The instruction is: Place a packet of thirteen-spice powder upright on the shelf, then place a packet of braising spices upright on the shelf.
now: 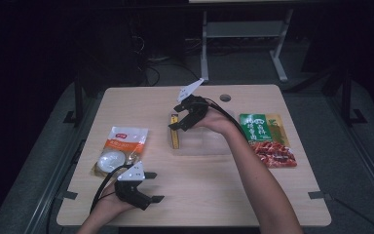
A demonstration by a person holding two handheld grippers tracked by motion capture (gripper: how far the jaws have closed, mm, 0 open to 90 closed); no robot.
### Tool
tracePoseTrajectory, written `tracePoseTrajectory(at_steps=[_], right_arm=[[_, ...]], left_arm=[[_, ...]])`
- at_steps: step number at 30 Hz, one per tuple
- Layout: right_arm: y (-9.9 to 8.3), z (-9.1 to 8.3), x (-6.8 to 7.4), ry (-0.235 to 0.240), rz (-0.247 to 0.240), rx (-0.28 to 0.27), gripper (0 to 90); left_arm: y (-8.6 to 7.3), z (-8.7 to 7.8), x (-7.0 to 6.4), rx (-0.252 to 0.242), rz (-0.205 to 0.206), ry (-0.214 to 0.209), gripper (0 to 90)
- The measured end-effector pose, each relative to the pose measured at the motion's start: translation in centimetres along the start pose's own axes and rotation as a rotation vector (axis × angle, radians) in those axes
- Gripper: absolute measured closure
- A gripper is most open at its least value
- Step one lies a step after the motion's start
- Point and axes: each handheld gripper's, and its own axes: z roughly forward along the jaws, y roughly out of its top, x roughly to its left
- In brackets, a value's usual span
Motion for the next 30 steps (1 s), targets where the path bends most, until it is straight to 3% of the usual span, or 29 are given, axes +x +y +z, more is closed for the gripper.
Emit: tracePoseTrajectory(at_steps=[7, 11, 18, 25, 30], right_arm=[[-1.6, -2.4, 1.3, -0.028, 0.034, -0.017, 20.2], [-2.9, -3.4, 2.1, -0.042, 0.047, -0.007, 20.4], [-5.2, -5.0, 4.3, -0.098, 0.08, 0.002, 21.1], [-7.2, -6.4, 6.5, -0.115, 0.103, -0.015, 21.0], [-8.9, -6.8, 8.1, -0.131, 0.113, 0.012, 20.4]], left_arm=[[-0.1, -0.1, 0.2, -0.013, -0.012, 0.004, 16.4], [-0.1, -0.2, 0.2, 0.001, 0.001, 0.007, 16.4], [0.0, -0.1, 0.1, 0.006, -0.001, 0.003, 16.4], [0.0, 0.0, 0.1, 0.009, -0.01, 0.004, 16.4], [0.0, -0.1, 0.1, 0.01, -0.017, 0.014, 16.4]])
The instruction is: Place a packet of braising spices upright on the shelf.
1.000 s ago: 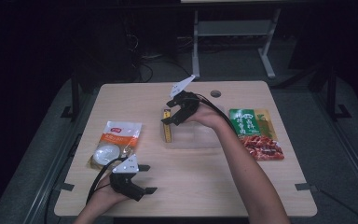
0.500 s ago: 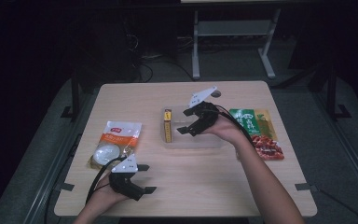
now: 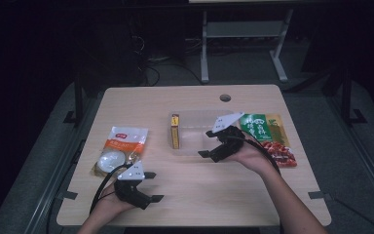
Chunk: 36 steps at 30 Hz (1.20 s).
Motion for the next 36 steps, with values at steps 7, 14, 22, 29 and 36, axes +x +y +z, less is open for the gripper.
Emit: tracePoseTrajectory(at_steps=[7, 14, 22, 29, 36], right_arm=[[-2.6, -0.7, 1.8, -0.009, 0.021, 0.023, 20.7], [-5.0, -1.1, 3.7, -0.003, 0.055, 0.03, 20.6], [-8.6, -2.2, 4.9, -0.013, 0.117, 0.039, 20.6], [-11.1, -3.7, 5.3, -0.052, 0.164, 0.041, 19.7], [-11.7, -4.0, 4.9, -0.07, 0.186, 0.048, 19.1]], left_arm=[[-0.4, -0.4, -0.1, -0.002, 0.006, 0.013, 16.4], [-0.8, -0.8, -0.2, 0.0, -0.012, 0.036, 16.4], [-0.7, -1.2, 0.1, -0.001, -0.03, 0.062, 16.4], [-0.8, -2.0, 0.9, 0.0, -0.034, 0.092, 16.4], [-0.3, -3.5, 2.3, 0.013, -0.088, 0.197, 16.5]])
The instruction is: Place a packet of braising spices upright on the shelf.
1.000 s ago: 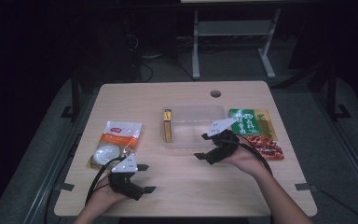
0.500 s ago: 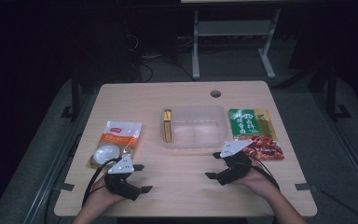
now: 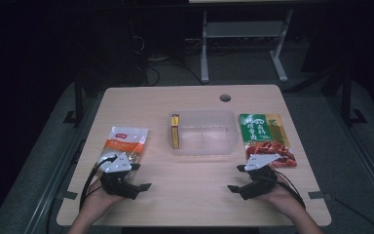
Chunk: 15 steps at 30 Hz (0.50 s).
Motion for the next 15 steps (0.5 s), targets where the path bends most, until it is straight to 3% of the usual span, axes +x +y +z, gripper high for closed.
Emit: tracePoseTrajectory(at_steps=[4, 8, 11, 15], right_arm=[[0.09, 0.06, 0.2, 0.005, -0.005, -0.001, 19.1], [0.05, 0.14, 0.41, 0.013, -0.018, 0.003, 19.1], [-0.01, 0.12, 0.43, 0.009, -0.03, 0.004, 19.1], [-0.03, -0.5, -0.06, -0.044, -0.037, 0.011, 19.9]], left_arm=[[0.26, -0.52, 0.82, 0.015, -0.011, 0.069, 16.6], [0.56, -0.78, 1.2, 0.015, -0.026, 0.1, 16.6], [0.64, -0.46, 1.11, 0.015, -0.027, 0.098, 16.7], [0.44, -0.02, 1.1, 0.022, -0.017, 0.083, 16.8]])
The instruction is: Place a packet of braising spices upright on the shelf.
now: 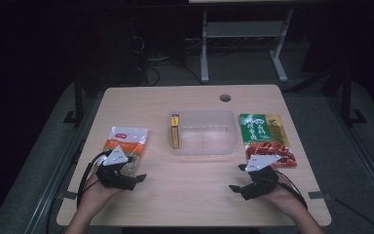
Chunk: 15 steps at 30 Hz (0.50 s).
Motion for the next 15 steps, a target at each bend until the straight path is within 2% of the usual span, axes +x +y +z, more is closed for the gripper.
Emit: tracePoseTrajectory(at_steps=[4, 7, 10, 12, 15], right_arm=[[-0.3, -0.8, -1.6, -0.054, 0.045, -0.002, 23.6], [-0.5, -1.3, -3.0, -0.094, 0.074, -0.015, 30.3], [-0.6, -1.6, -3.9, -0.113, 0.094, -0.03, 40.1], [-0.6, -1.7, -4.5, -0.123, 0.1, -0.04, 51.6], [-0.6, -1.7, -5.5, -0.165, 0.126, -0.037, 63.0]], left_arm=[[-0.2, 0.3, 0.0, 0.005, -0.004, -0.016, 16.7], [-0.1, 0.3, 0.0, -0.003, -0.008, -0.018, 16.8], [-0.2, 0.2, 0.1, -0.007, -0.005, -0.019, 16.7], [-0.3, 0.2, 0.2, -0.013, -0.012, -0.019, 16.7], [-0.4, 0.2, 0.2, -0.014, -0.012, -0.021, 16.7]])
